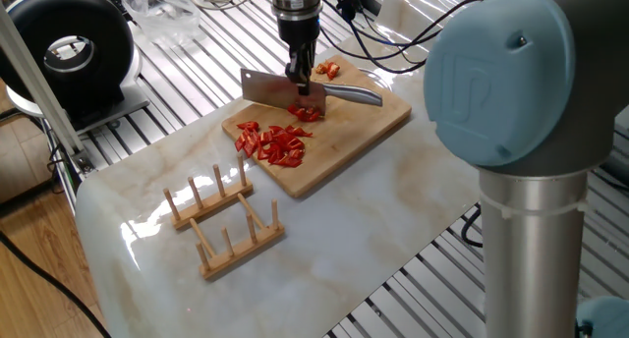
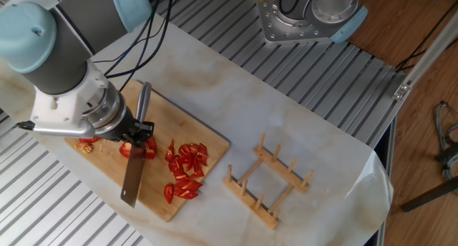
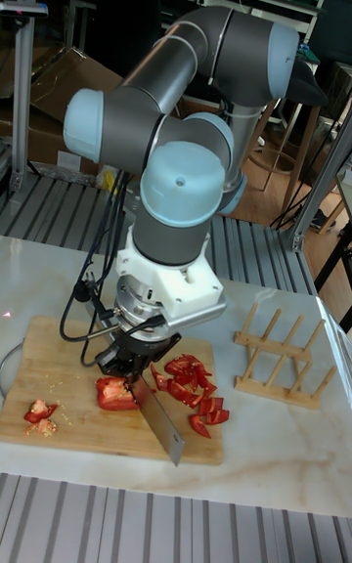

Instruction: Chop the chili peppers

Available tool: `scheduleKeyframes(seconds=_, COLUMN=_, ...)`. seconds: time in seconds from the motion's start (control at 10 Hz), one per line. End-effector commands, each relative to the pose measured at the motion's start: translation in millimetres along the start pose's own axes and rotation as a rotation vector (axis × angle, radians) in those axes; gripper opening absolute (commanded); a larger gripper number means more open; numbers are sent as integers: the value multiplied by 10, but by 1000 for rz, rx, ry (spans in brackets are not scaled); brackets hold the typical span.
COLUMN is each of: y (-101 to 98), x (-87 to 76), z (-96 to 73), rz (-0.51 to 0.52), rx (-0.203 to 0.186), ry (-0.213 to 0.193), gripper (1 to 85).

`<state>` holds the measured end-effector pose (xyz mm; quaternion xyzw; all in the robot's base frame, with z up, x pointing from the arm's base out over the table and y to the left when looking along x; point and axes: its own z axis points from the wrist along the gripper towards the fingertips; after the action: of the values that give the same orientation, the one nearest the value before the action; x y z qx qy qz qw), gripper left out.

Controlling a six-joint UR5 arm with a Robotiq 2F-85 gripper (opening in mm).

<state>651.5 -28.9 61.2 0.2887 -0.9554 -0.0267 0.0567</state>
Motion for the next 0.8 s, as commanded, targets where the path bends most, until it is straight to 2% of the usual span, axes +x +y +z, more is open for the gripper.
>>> scheduleKeyframes(seconds=0.0, y=-22, x=-19, z=-93, rz=23, rx=21, ry=-20, gripper=13)
scheduleKeyframes(seconds=0.2, y=19, x=-11, z=-153, rz=41, rx=46, ry=-40, gripper=13)
scheduleKeyframes(seconds=0.3, y=9, x=17, z=-191, rz=34, rx=83, ry=-26, gripper=13)
scheduleKeyframes(seconds=0.4, y=97, x=13, z=-203, rz=42, rx=46, ry=-40, gripper=13)
scheduleKeyframes(seconds=0.7, y=198, x=36, z=-329, rz=55, rx=45, ry=-20, gripper=13)
